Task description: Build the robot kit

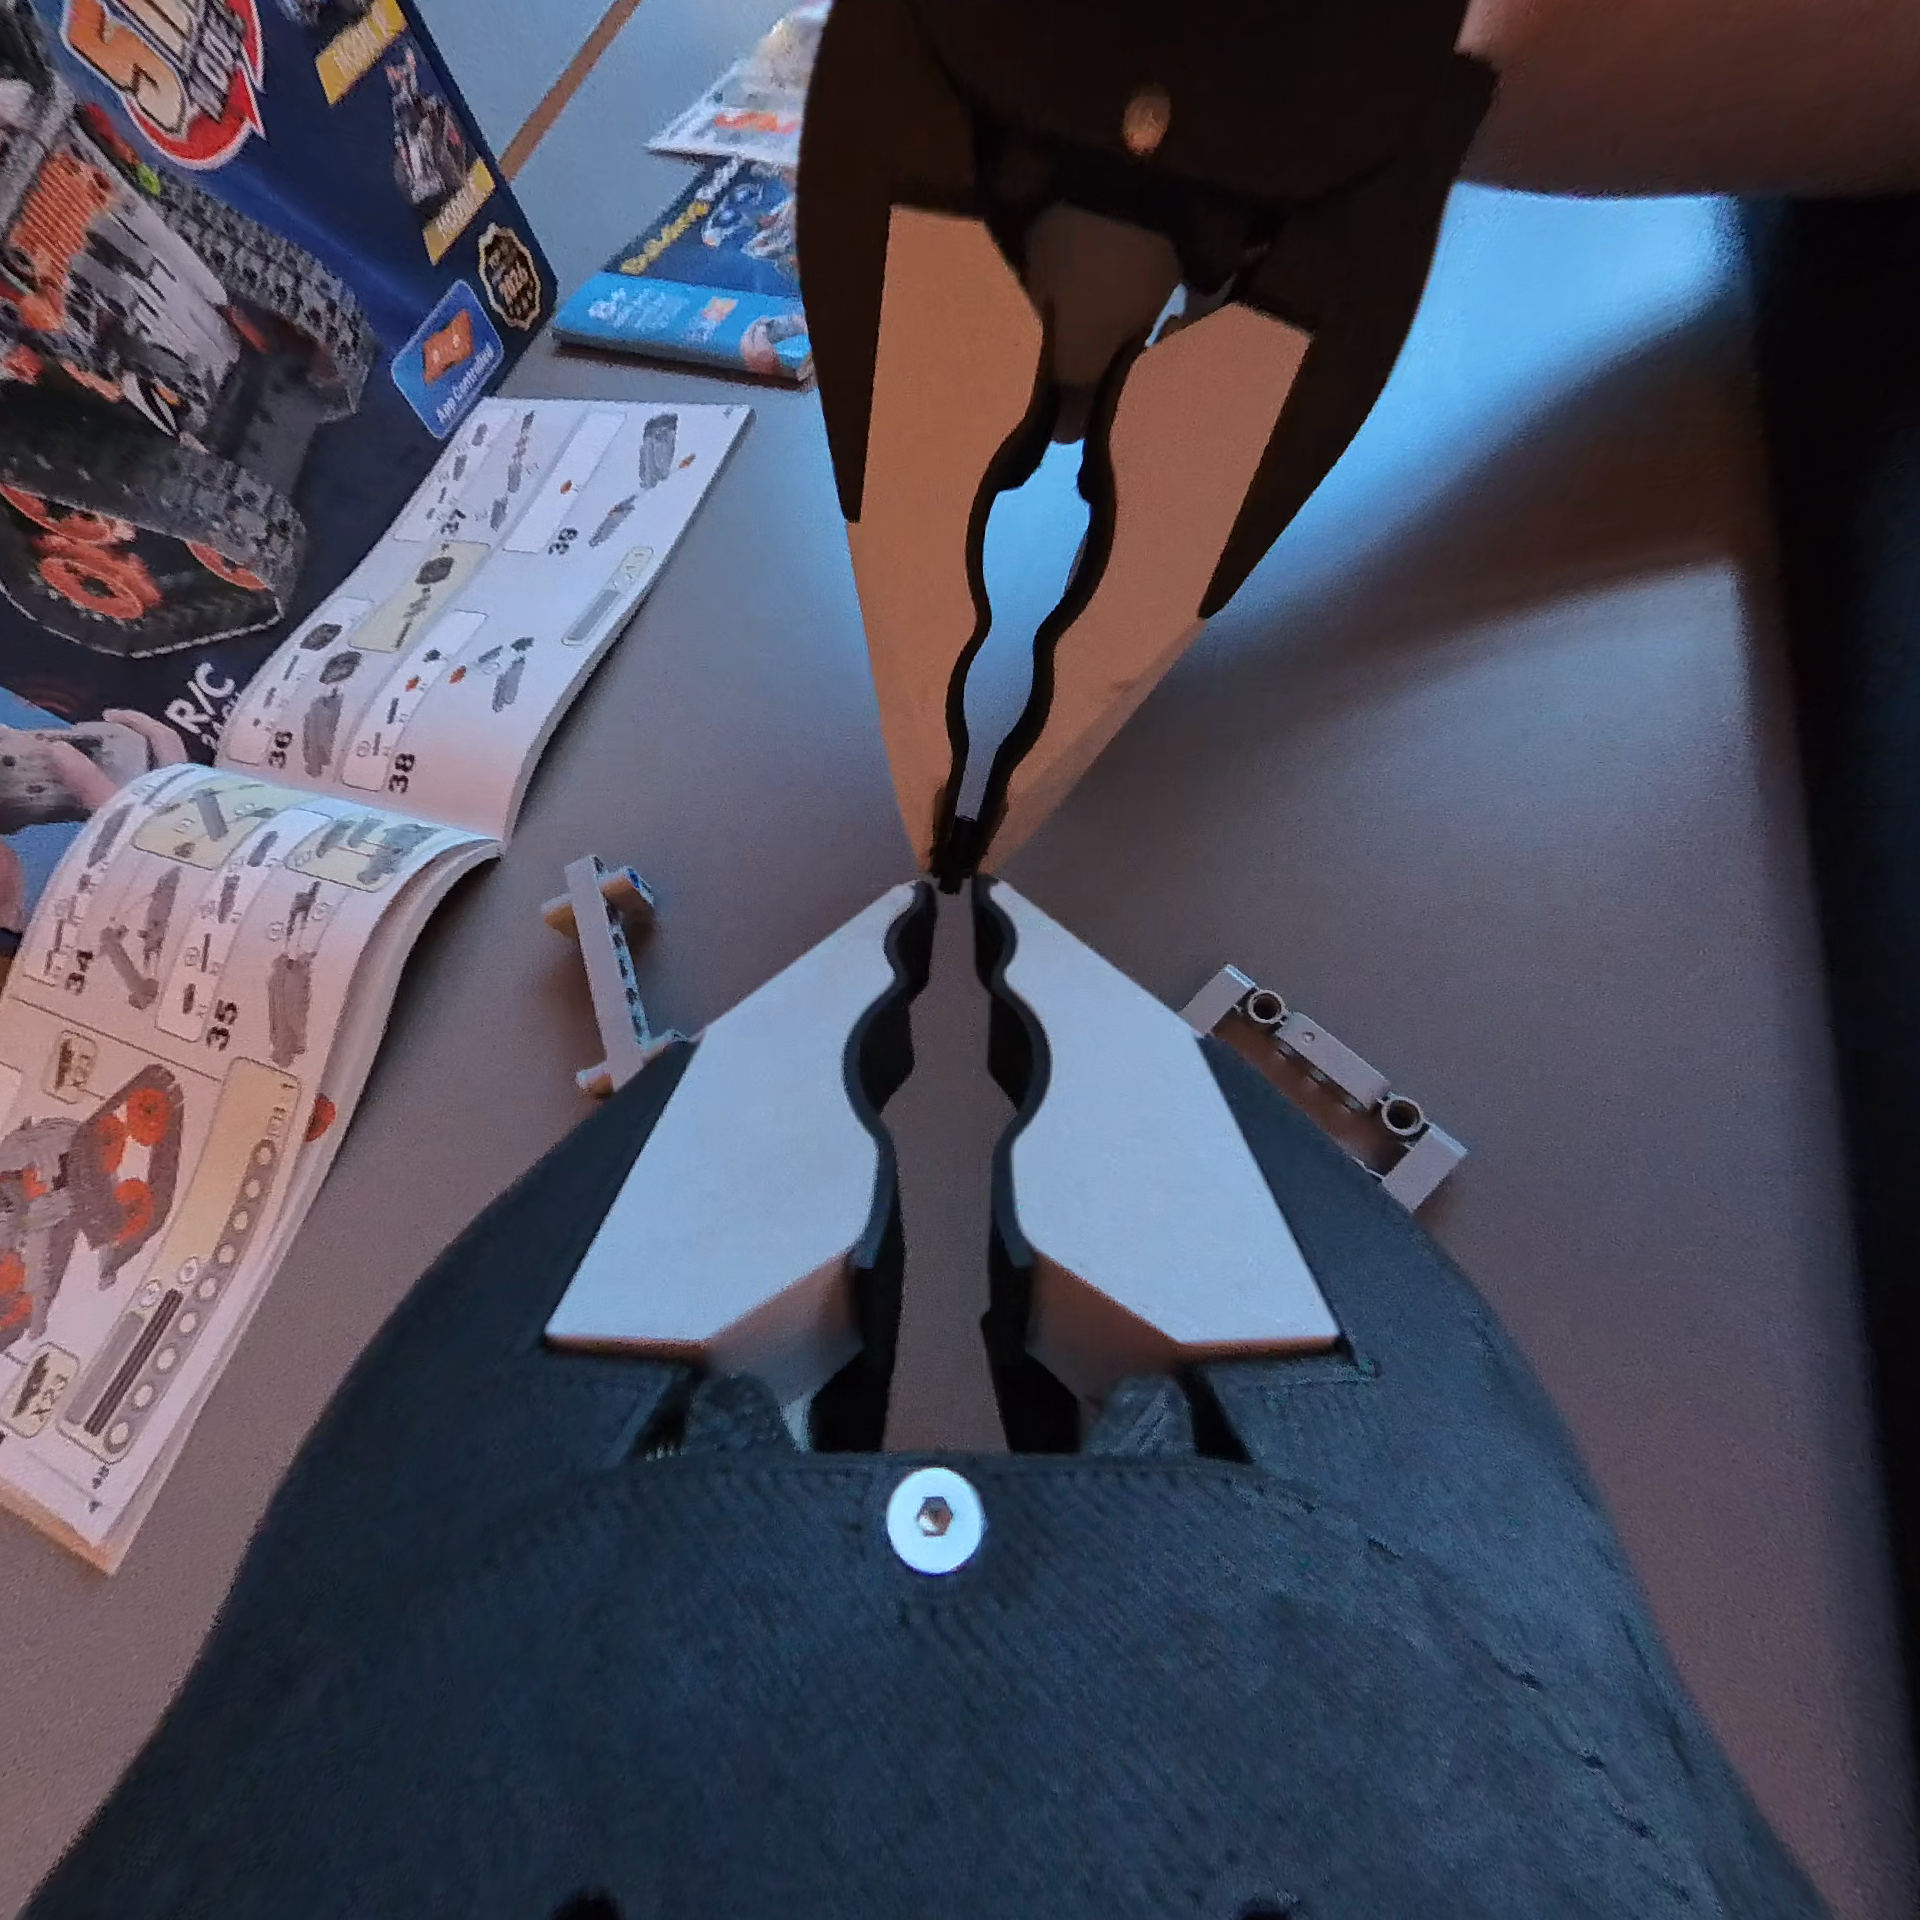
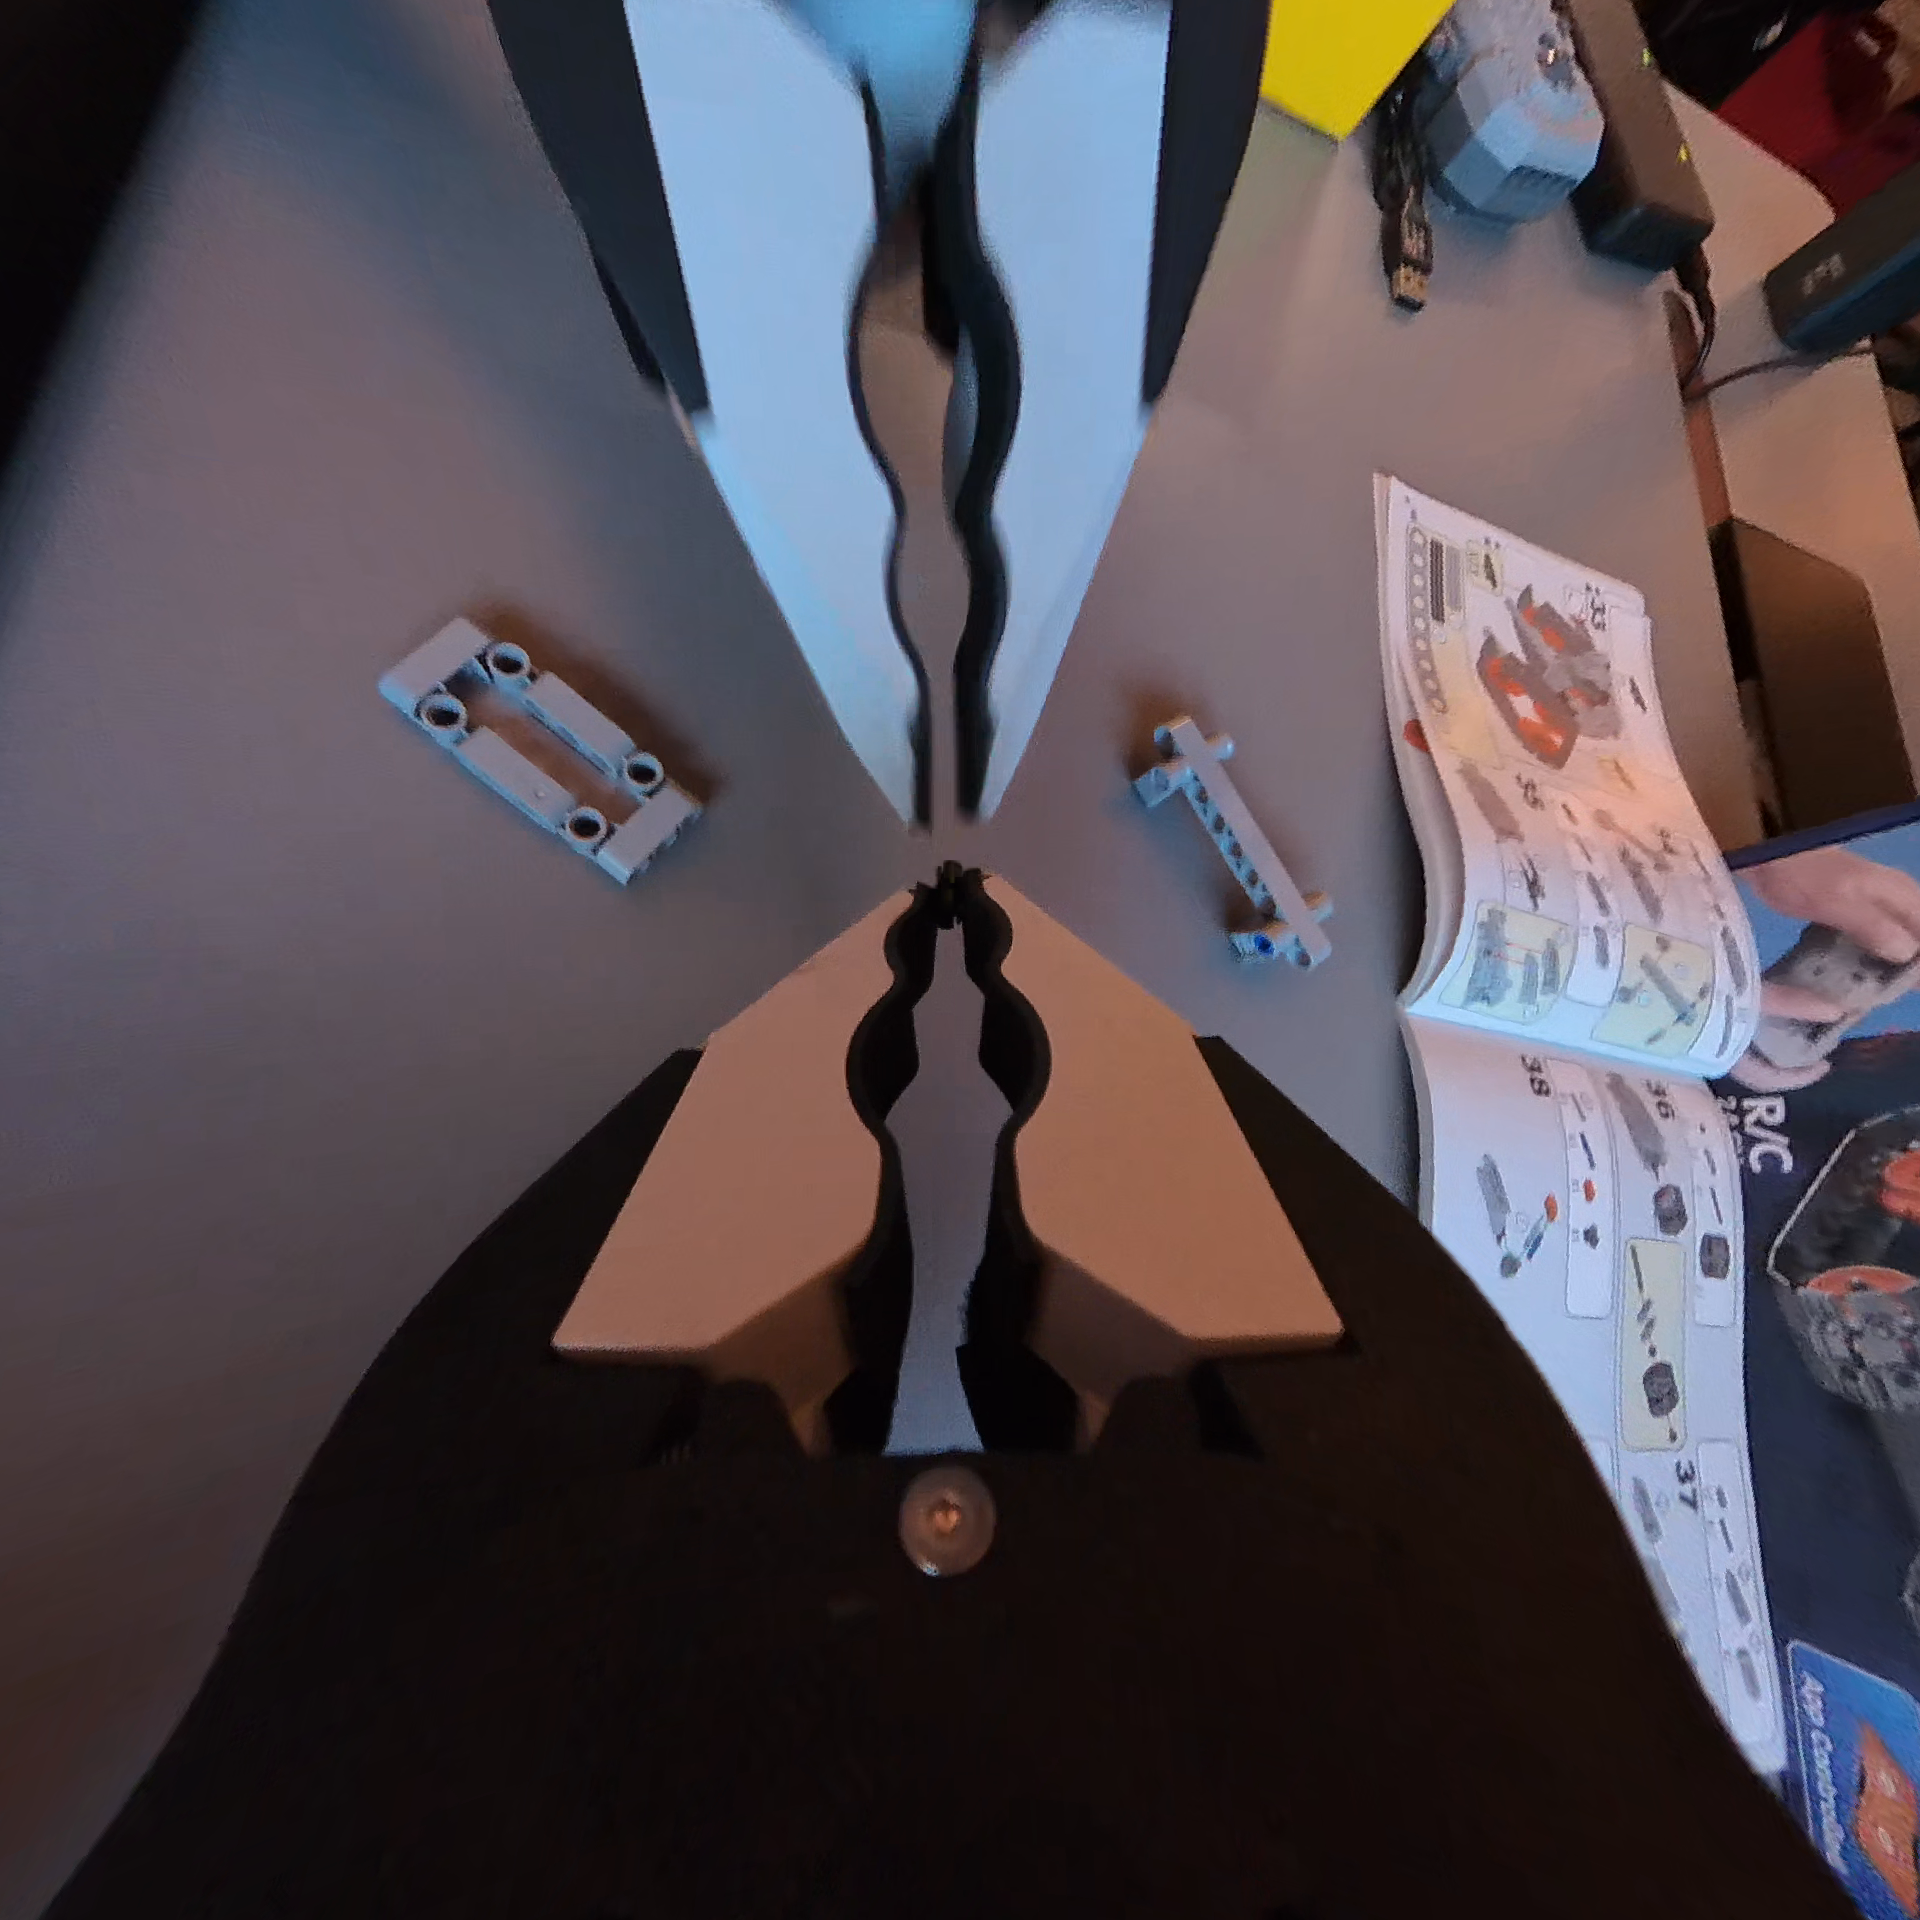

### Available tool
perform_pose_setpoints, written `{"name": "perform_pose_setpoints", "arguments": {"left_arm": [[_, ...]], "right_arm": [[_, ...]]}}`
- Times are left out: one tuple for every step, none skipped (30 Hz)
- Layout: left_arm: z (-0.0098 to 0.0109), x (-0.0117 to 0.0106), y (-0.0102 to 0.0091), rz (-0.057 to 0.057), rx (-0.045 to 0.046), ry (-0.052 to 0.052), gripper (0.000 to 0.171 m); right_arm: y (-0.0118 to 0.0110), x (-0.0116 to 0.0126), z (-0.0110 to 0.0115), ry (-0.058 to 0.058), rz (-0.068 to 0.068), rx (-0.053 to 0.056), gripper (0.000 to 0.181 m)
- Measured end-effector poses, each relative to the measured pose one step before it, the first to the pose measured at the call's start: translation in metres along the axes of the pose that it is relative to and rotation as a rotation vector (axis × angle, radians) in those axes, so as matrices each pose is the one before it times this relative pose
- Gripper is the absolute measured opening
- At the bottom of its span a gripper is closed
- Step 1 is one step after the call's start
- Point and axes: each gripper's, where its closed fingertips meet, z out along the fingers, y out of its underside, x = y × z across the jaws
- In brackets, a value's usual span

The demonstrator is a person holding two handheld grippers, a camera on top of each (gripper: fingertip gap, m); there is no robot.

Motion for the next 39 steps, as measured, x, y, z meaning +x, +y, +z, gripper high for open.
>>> {"name": "perform_pose_setpoints", "arguments": {"left_arm": [[-0.00353,-0.00048,-0.00165,0.0043,0.00638,0.0026,0.010],[-0.00347,0.00177,0.00024,-0.0010,-0.00431,0.0199,0.012],[-0.00367,0.00345,0.00250,-0.0116,-0.01623,0.0351,0.012],[-0.00346,0.00262,0.00277,-0.0352,-0.01604,0.0350,0.016],[-0.00340,0.00411,0.00181,-0.0554,-0.01326,0.0459,0.020],[-0.00320,0.00792,0.00079,-0.0768,-0.01869,0.0648,0.025],[-0.00296,0.00917,-0.00351,-0.0759,-0.01097,0.0594,0.028],[-0.00282,0.00896,-0.00850,-0.0596,0.01622,0.0286,0.034],[-0.00180,0.00973,-0.01016,-0.0302,0.03218,0.0021,0.040],[-0.00055,0.00817,-0.00681,-0.0016,0.02352,-0.0324,0.048],[-0.00024,0.00062,-0.00111,0.0077,0.00314,-0.0884,0.058],[-0.00097,-0.00634,0.00465,0.0190,-0.01995,-0.1313,0.065],[-0.00173,-0.00981,0.00840,0.0304,-0.02879,-0.1495,0.067],[-0.00122,-0.00630,0.00993,0.0227,-0.02489,-0.1196,0.068],[-0.00011,0.00222,0.00963,-0.0003,-0.01996,-0.0544,0.066],[0.00062,0.00978,0.00768,-0.0241,-0.00666,0.0081,0.064],[0.00173,0.01207,0.00615,-0.0445,0.00372,0.0394,0.061],[0.00273,0.00759,0.00595,-0.0521,0.00260,0.0287,0.059],[0.00268,0.00101,0.00429,-0.0430,0.00839,0.0016,0.058],[0.00081,-0.00324,-0.00042,-0.0310,0.02962,-0.0145,0.052],[-0.00180,-0.00397,-0.00751,-0.0219,0.06208,-0.0105,0.042],[-0.00347,-0.00431,-0.01182,-0.0276,0.07662,-0.0012,0.034],[-0.00400,-0.00436,-0.01125,-0.0541,0.05722,0.0158,0.031],[-0.00388,-0.00066,-0.01070,-0.0766,0.03996,0.0542,0.031],[-0.00396,0.00246,-0.01233,-0.0868,0.05054,0.0859,0.029],[-0.00374,0.00209,-0.01228,-0.0989,0.05590,0.0887,0.026],[-0.00298,0.00552,-0.01075,-0.0994,0.04721,0.1069,0.025],[-0.00155,0.00659,-0.00652,-0.0820,0.02568,0.1018,0.021],[-0.00003,0.00378,-0.00164,-0.0531,0.00516,0.0652,0.020],[0.00083,0.00407,0.00047,-0.0250,0.00466,0.0480,0.019],[0.00121,0.00307,0.00189,-0.0088,0.00280,0.0290,0.013],[0.00110,0.00211,0.00136,0.0059,0.00598,0.0132,0.011],[0.00084,0.00220,0.00049,0.0118,0.00916,0.0095,0.008],[0.00071,0.00100,0.00050,0.0072,0.00326,0.0026,0.007],[0.00098,0.00097,0.00013,0.0062,0.00144,0.0046,0.005],[0.00093,0.00046,-0.00003,0.0025,0.00185,0.0020,0.004],[0.00096,-0.00059,0.00075,0.0009,-0.00470,-0.0030,0.003],[-0.00001,-0.00080,-0.00019,0.0052,-0.00025,-0.0045,0.002],[0.00007,0.00024,0.00030,0.0105,-0.00325,-0.0003,0.002]], "right_arm": [[0.00203,-0.00020,-0.00055,-0.0003,0.0009,0.0011,0.004],[0.00083,-0.00050,-0.00094,-0.0047,0.0049,0.0065,0.005],[0.00021,-0.00013,-0.00134,-0.0043,0.0063,0.0105,0.005],[0.00011,0.00096,-0.00169,0.0009,0.0073,0.0123,0.005],[0.00035,0.00088,-0.00164,-0.0017,0.0112,0.0091,0.005],[0.00093,0.00138,-0.00148,0.0008,0.0113,0.0054,0.005],[0.00083,0.00164,-0.00131,0.0045,0.0074,0.0033,0.005],[0.00085,0.00071,-0.00112,0.0011,0.0036,0.0022,0.005],[0.00100,0.00026,-0.00091,0.0000,0.0024,-0.0006,0.005],[0.00138,0.00031,-0.00076,0.0032,0.0013,-0.0025,0.005],[0.00133,0.00016,-0.00047,0.0029,0.0009,-0.0022,0.005],[0.00127,-0.00051,-0.00034,-0.0003,0.0010,-0.0021,0.005],[0.00103,-0.00010,-0.00001,0.0006,-0.0009,-0.0020,0.005],[0.00076,0.00025,0.00019,0.0012,-0.0024,-0.0017,0.005],[-0.00018,0.00009,0.00036,-0.0016,-0.0005,0.0016,0.005],[-0.00147,-0.00054,0.00067,-0.0059,0.0031,0.0085,0.005],[-0.00252,-0.00104,0.00074,-0.0089,0.0057,0.0143,0.005],[-0.00361,-0.00193,0.00079,-0.0111,0.0043,0.0187,0.005],[-0.00491,-0.00291,0.00040,-0.0143,0.0017,0.0236,0.005],[-0.00700,-0.00352,-0.00024,-0.0129,-0.0029,0.0308,0.005],[-0.00903,-0.00381,-0.00106,-0.0097,-0.0080,0.0388,0.005],[-0.01123,-0.00445,-0.00181,-0.0091,-0.0127,0.0484,0.005],[-0.01209,-0.00431,-0.00230,-0.0062,-0.0164,0.0518,0.005],[-0.01154,-0.00353,-0.00267,-0.0008,-0.0192,0.0492,0.005],[-0.01083,-0.00321,-0.00278,0.0002,-0.0197,0.0464,0.005],[-0.01053,-0.00329,-0.00256,-0.0037,-0.0162,0.0466,0.005],[-0.00906,-0.00172,-0.00220,0.0021,-0.0085,0.0385,0.005],[-0.00777,-0.00050,-0.00190,0.0058,-0.0047,0.0322,0.005],[-0.00673,-0.00065,-0.00153,0.0015,-0.0037,0.0278,0.005],[-0.00490,-0.00022,-0.00104,0.0028,-0.0039,0.0200,0.005],[-0.00302,0.00044,-0.00074,0.0048,-0.0045,0.0120,0.005],[-0.00167,-0.00092,-0.00022,-0.0048,-0.0006,0.0077,0.005],[-0.00063,-0.00076,0.00019,-0.0052,0.0028,0.0035,0.005],[-0.00051,-0.00034,0.00058,-0.0009,-0.0004,0.0032,0.005],[-0.00019,-0.00167,0.00094,-0.0089,-0.0012,0.0027,0.005],[0.00013,-0.00142,0.00107,-0.0062,-0.0014,-0.0015,0.005],[0.00053,-0.00035,0.00066,0.0006,-0.0044,-0.0034,0.005],[0.00064,0.00062,0.00010,0.0044,-0.0036,-0.0017,0.005],[-0.00022,-0.00038,-0.00029,-0.0056,0.0027,0.0032,0.005]]}}
